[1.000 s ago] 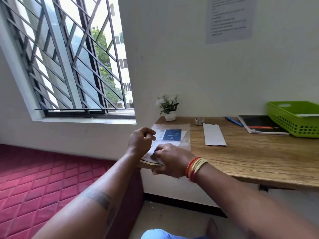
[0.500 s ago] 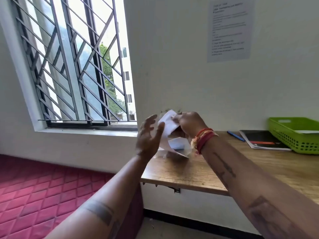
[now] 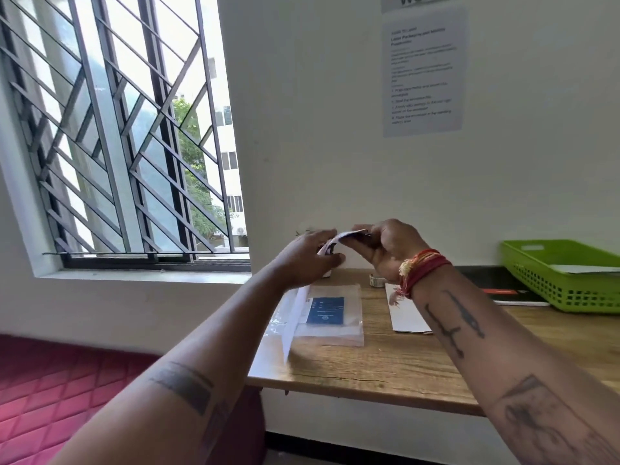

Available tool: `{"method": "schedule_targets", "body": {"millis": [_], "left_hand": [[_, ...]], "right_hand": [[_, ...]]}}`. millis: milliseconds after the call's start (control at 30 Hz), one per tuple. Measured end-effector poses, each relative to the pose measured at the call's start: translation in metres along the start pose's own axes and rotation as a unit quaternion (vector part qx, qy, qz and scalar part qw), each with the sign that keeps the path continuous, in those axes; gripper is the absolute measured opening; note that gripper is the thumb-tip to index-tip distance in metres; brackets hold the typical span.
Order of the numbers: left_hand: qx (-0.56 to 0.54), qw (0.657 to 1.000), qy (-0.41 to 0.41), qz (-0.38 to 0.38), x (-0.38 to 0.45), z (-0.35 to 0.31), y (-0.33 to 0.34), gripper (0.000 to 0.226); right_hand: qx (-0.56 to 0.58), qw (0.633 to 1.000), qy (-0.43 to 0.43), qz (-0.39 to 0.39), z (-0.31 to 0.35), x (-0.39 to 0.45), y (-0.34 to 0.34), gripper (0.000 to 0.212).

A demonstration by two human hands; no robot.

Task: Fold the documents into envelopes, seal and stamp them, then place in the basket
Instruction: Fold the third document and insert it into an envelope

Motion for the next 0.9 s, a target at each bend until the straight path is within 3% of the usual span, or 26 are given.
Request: {"method": "schedule_targets", "body": {"millis": [67, 133, 200, 267, 367, 467, 600, 700, 800, 833, 900], "left_hand": [[0.008, 1.000, 0.000, -0.006, 0.011, 0.000, 0.001, 0.019], [0.006, 0.999, -0.023, 0.044, 0.021, 0.007, 0.007, 0.014], [-0.003, 0.992, -0.047, 0.120, 0.026, 0.011, 0.016, 0.008], [0.070, 0.983, -0.031, 0.165, 0.034, 0.013, 0.028, 0.015], [0.193, 0.970, 0.016, 0.148, 0.047, 0.014, 0.052, 0.032], [0.155, 0.979, 0.002, 0.135, 0.047, 0.025, 0.096, 0.061], [0.122, 0.984, 0.033, 0.125, 0.040, 0.034, 0.158, 0.078], [0.132, 0.977, 0.026, 0.166, 0.042, 0.041, 0.188, 0.085], [0.151, 0.966, 0.015, 0.210, 0.049, 0.050, 0.211, 0.079], [0.153, 0.965, 0.013, 0.212, 0.050, 0.053, 0.215, 0.078], [0.161, 0.967, 0.022, 0.197, 0.051, 0.058, 0.218, 0.080]], "right_hand": [[-0.184, 0.981, -0.060, -0.013, 0.005, 0.007, -0.014, 0.012], [-0.393, 0.906, -0.154, -0.021, 0.014, 0.016, -0.030, 0.006], [-0.486, 0.851, -0.196, -0.018, 0.018, 0.024, -0.045, 0.014], [-0.504, 0.850, -0.152, -0.003, 0.012, 0.032, -0.062, 0.017], [-0.505, 0.861, -0.063, -0.005, -0.002, 0.038, -0.092, 0.012], [-0.489, 0.872, -0.019, -0.031, -0.014, 0.049, -0.122, 0.016], [-0.507, 0.860, 0.013, -0.055, -0.027, 0.071, -0.151, 0.012], [-0.588, 0.807, -0.006, -0.053, -0.025, 0.085, -0.159, 0.025], [-0.640, 0.767, 0.003, -0.040, -0.022, 0.100, -0.165, 0.030], [-0.669, 0.742, -0.019, -0.046, -0.017, 0.104, -0.166, 0.030], [-0.755, 0.643, -0.110, -0.062, -0.005, 0.113, -0.165, 0.032]]}}
Point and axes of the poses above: each hand's wrist, its own x-axis towards the middle knuckle, its own y-axis out of the palm, z = x × y, the point moved 6 cm from there along x, towards the middle knuckle, and after that the axes turned 7 degrees about -z, right-handed, at the moved point
